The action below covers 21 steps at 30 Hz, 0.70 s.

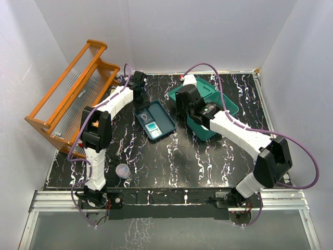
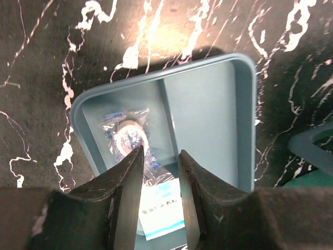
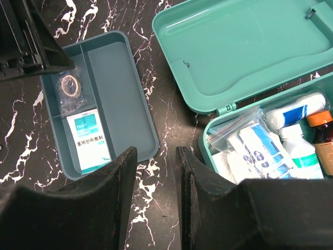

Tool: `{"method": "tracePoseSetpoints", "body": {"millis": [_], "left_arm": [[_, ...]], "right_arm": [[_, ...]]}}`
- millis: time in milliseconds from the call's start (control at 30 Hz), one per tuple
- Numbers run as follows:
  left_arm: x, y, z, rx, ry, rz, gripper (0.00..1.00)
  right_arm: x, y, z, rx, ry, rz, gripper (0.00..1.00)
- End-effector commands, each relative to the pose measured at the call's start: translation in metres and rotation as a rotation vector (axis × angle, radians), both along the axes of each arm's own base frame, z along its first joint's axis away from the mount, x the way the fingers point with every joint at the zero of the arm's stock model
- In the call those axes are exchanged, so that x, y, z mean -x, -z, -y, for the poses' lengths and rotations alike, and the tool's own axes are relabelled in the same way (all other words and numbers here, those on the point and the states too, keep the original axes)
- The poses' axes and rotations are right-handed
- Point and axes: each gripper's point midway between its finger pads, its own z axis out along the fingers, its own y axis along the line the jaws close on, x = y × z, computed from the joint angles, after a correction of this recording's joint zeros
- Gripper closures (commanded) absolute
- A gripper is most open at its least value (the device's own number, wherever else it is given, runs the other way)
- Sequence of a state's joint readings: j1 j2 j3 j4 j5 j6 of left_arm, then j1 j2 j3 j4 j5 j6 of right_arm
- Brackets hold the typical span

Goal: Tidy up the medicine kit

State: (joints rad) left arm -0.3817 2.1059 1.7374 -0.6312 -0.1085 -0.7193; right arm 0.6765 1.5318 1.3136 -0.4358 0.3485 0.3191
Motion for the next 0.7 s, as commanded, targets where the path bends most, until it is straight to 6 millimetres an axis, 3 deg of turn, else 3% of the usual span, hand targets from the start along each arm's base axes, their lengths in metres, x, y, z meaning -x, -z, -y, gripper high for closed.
{"method": "tracePoseSetpoints", "body": {"millis": [0, 167, 300, 667], "left_arm": [[0.006, -0.026, -0.005, -0.034, 0.042, 0.007, 0.67], [0.034, -0.009, -0.007, -0.014, 0.024, -0.092, 0.60], [0.041, -0.001, -0.007, -0.007, 0.026, -0.120, 0.59], [0.034, 0.018, -0.005, -0.026, 0.033, -0.155, 0.78]], "right_arm": [[-0.006, -0.030, -0.001, -0.052, 0.011, 0.087, 0.66], [-0.006, -0.028, -0.001, -0.051, 0.013, 0.082, 0.66], [-0.006, -0.028, -0.002, -0.053, 0.009, 0.079, 0.66], [-0.006, -0.027, 0.000, -0.047, 0.015, 0.081, 0.66]]}}
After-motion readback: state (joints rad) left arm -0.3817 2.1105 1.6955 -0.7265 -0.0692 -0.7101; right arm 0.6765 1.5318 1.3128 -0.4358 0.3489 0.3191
